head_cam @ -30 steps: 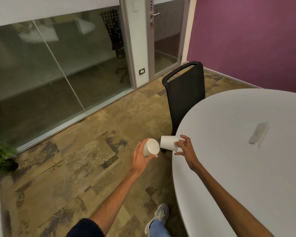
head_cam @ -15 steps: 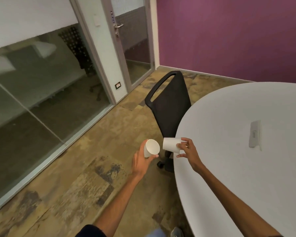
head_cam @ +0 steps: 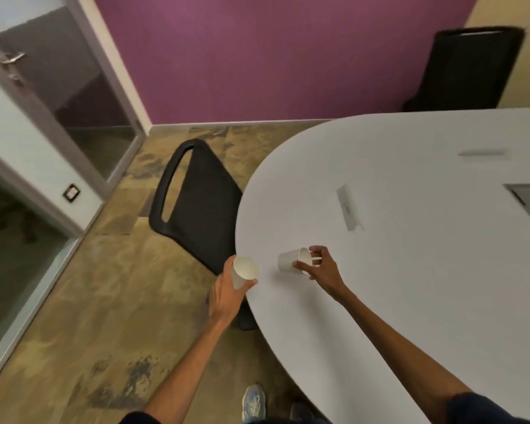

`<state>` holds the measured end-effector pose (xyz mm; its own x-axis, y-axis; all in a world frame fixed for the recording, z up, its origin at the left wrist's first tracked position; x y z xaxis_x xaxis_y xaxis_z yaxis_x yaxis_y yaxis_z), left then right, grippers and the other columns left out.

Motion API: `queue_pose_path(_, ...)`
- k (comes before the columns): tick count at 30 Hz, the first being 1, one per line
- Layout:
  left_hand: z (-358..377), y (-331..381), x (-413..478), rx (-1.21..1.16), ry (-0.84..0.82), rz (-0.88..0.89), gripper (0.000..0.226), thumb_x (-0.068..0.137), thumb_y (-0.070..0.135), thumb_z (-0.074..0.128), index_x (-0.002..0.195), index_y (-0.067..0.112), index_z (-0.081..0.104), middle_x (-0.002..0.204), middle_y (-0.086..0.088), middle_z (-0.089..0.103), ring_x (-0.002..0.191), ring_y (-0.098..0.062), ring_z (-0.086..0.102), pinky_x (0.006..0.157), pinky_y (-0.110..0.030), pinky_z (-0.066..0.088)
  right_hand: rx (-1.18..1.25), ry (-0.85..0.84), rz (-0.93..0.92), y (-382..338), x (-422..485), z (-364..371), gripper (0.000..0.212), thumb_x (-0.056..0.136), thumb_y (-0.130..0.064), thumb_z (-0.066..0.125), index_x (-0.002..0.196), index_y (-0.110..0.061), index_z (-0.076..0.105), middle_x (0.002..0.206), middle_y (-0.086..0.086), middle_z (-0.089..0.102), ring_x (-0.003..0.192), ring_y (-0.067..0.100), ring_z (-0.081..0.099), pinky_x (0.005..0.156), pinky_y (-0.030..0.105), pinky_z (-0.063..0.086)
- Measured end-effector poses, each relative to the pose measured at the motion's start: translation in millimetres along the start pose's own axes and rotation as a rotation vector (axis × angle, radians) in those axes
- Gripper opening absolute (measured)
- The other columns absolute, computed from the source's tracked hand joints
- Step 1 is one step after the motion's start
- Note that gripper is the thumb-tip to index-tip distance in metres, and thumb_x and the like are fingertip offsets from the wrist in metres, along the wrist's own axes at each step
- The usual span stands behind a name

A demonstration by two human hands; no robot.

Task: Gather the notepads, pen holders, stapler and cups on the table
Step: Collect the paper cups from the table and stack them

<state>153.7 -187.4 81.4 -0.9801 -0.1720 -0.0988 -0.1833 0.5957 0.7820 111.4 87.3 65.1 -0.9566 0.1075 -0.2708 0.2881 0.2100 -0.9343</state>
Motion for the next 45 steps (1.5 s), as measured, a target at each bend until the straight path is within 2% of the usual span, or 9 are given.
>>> queue_pose_path(2, 9, 11, 20, 0.027, -0.062, 0.054, 0.08, 0.065, 0.061, 0.073, 0.133, 0.041, 0.036, 0.128, 0.003, 0.059, 0.118, -0.025, 0.057, 0.095, -0.044, 0.051, -0.064, 0.091, -0.005, 4, 8, -22, 0.071, 0.066, -0.033, 0.089, 0.123, -0.021, 0.048, 0.114, 0.002, 0.06, 0.094, 0.018, 0.061, 0.079, 0.035, 0.055)
queue_pose_path(7, 35, 44, 49, 0.173, -0.177, 0.205, 0.08, 0.076, 0.058, 0.072, 0.137, 0.027, 0.032, 0.137, 0.002, 0.05, 0.119, -0.021, 0.055, 0.094, -0.037, 0.051, -0.17, 0.361, 0.022, 14, 16, -85, 0.09, 0.063, -0.028, 0.09, 0.136, -0.013, 0.041, 0.133, 0.007, 0.047, 0.113, 0.026, 0.056, 0.098, 0.044, 0.047)
queue_pose_path(10, 47, 56, 57, 0.171, -0.203, 0.227, 0.081, 0.077, 0.059, 0.071, 0.136, 0.027, 0.027, 0.135, 0.0, 0.049, 0.117, -0.021, 0.055, 0.092, -0.036, 0.053, -0.175, 0.474, 0.059, 15, 19, -112, 0.088, 0.065, -0.023, 0.088, 0.137, -0.01, 0.04, 0.14, 0.008, 0.038, 0.119, 0.027, 0.053, 0.101, 0.04, 0.045)
queue_pose_path(14, 65, 59, 66, 0.153, -0.239, 0.217, 0.078, 0.077, 0.056, 0.073, 0.133, 0.027, 0.026, 0.132, -0.001, 0.05, 0.116, -0.023, 0.056, 0.091, -0.038, 0.053, -0.199, 0.539, 0.074, 19, 33, -138, 0.086, 0.065, -0.018, 0.088, 0.136, -0.009, 0.041, 0.137, 0.009, 0.045, 0.121, 0.028, 0.052, 0.096, 0.036, 0.041)
queue_pose_path(21, 91, 52, 75, 0.101, -0.262, 0.174, 0.08, 0.072, 0.057, 0.077, 0.132, 0.027, 0.032, 0.124, 0.005, 0.052, 0.109, -0.017, 0.055, 0.086, -0.035, 0.053, -0.259, 0.51, 0.13, 32, 78, -167, 0.093, 0.065, -0.021, 0.087, 0.142, -0.012, 0.036, 0.136, 0.007, 0.049, 0.121, 0.029, 0.053, 0.095, 0.036, 0.04)
queue_pose_path(28, 105, 48, 79, 0.125, -0.274, 0.122, 0.084, 0.071, 0.055, 0.079, 0.135, 0.024, 0.035, 0.126, 0.006, 0.051, 0.113, -0.014, 0.052, 0.084, -0.03, 0.049, -0.291, 0.491, 0.158, 44, 115, -175, 0.094, 0.067, -0.019, 0.086, 0.144, -0.011, 0.034, 0.142, 0.007, 0.047, 0.126, 0.03, 0.05, 0.101, 0.041, 0.04)
queue_pose_path(33, 114, 47, 82, 0.149, -0.293, 0.096, 0.084, 0.07, 0.056, 0.079, 0.135, 0.025, 0.037, 0.126, 0.008, 0.051, 0.113, -0.012, 0.052, 0.086, -0.029, 0.049, -0.367, 0.406, 0.199, 54, 130, -173, 0.098, 0.064, -0.021, 0.088, 0.144, -0.013, 0.032, 0.139, 0.006, 0.05, 0.123, 0.03, 0.052, 0.096, 0.041, 0.042)
queue_pose_path(38, 118, 49, 78, 0.17, -0.312, 0.101, 0.084, 0.07, 0.059, 0.078, 0.135, 0.026, 0.038, 0.126, 0.011, 0.05, 0.113, -0.009, 0.05, 0.086, -0.027, 0.048, -0.387, 0.387, 0.191, 58, 135, -165, 0.096, 0.066, -0.021, 0.086, 0.144, -0.014, 0.033, 0.145, 0.002, 0.045, 0.124, 0.027, 0.052, 0.097, 0.039, 0.042)
queue_pose_path(45, 110, 55, 77, 0.197, -0.335, 0.159, 0.081, 0.07, 0.058, 0.079, 0.134, 0.028, 0.039, 0.126, 0.015, 0.049, 0.112, -0.006, 0.049, 0.087, -0.022, 0.044, -0.474, 0.37, 0.168, 56, 134, -160, 0.106, 0.063, -0.028, 0.09, 0.148, -0.01, 0.029, 0.151, 0.009, 0.033, 0.138, 0.027, 0.035, 0.108, 0.044, 0.035)
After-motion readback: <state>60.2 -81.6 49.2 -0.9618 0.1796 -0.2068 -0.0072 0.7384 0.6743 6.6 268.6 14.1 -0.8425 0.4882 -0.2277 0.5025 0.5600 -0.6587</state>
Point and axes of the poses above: each hand's wrist, its own x-axis towards the middle knuckle, its own z-axis out of the palm, y = z × x, the point moved 7 cm from there along x, towards the middle knuckle
